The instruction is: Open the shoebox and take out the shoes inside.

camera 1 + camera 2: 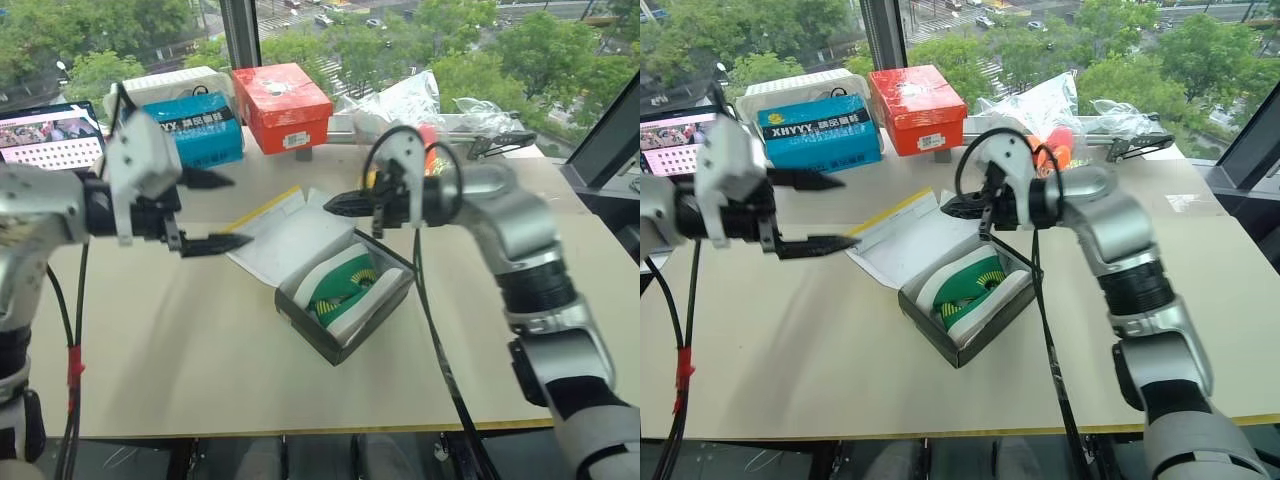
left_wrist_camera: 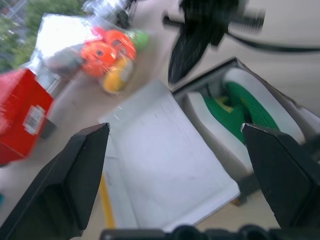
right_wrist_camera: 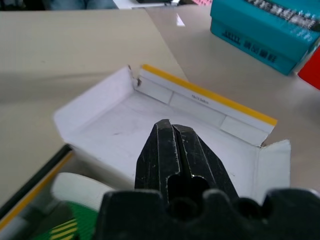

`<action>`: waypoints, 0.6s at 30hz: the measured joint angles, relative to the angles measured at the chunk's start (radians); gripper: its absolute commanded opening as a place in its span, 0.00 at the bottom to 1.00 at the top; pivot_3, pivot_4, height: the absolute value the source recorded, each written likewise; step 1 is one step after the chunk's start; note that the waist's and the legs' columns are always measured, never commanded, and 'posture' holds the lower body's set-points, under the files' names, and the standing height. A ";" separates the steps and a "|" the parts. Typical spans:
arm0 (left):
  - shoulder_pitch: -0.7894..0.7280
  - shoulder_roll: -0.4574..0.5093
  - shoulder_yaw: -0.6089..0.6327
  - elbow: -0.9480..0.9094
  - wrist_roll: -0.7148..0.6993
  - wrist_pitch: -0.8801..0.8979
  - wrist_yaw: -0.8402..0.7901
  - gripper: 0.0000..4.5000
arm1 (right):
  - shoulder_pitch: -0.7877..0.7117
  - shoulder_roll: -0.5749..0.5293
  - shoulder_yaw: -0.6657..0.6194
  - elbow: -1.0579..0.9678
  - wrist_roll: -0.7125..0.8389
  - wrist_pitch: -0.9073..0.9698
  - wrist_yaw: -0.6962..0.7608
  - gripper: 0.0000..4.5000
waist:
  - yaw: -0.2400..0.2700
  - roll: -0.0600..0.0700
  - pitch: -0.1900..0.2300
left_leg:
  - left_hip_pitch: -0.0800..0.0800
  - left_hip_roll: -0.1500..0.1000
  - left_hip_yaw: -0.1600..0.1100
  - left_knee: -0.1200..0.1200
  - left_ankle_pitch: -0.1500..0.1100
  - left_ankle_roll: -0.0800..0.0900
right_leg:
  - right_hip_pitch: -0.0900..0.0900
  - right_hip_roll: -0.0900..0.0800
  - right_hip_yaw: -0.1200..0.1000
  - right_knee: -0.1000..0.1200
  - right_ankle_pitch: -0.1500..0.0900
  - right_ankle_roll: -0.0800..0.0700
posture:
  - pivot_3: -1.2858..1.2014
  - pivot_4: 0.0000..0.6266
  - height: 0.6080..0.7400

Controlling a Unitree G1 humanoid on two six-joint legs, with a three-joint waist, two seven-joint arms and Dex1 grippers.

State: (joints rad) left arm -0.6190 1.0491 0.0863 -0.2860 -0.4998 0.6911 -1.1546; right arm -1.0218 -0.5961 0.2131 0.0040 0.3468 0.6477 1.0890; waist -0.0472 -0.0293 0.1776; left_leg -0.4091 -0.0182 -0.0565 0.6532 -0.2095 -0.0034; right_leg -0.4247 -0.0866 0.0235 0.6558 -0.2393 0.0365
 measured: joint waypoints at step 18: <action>0.105 -0.005 -0.062 0.071 0.143 -0.118 0.018 1.00 | -0.096 0.059 0.331 0.300 -0.334 -0.467 0.264 0.85 | 0.001 0.000 0.001 | 0.002 0.001 0.002 0.007 0.000 0.000 | 0.000 0.001 0.002 0.006 0.001 -0.001 | 0.52 0.24 1.00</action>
State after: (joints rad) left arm -0.5141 1.0437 0.0243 -0.2151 -0.3564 0.5728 -1.1367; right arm -1.1181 -0.5376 0.5438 0.3044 0.0127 0.1805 1.3533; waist -0.0465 -0.0295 0.1786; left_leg -0.4073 -0.0171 -0.0547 0.6601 -0.2093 -0.0035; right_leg -0.4247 -0.0852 0.0257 0.6616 -0.2385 0.0353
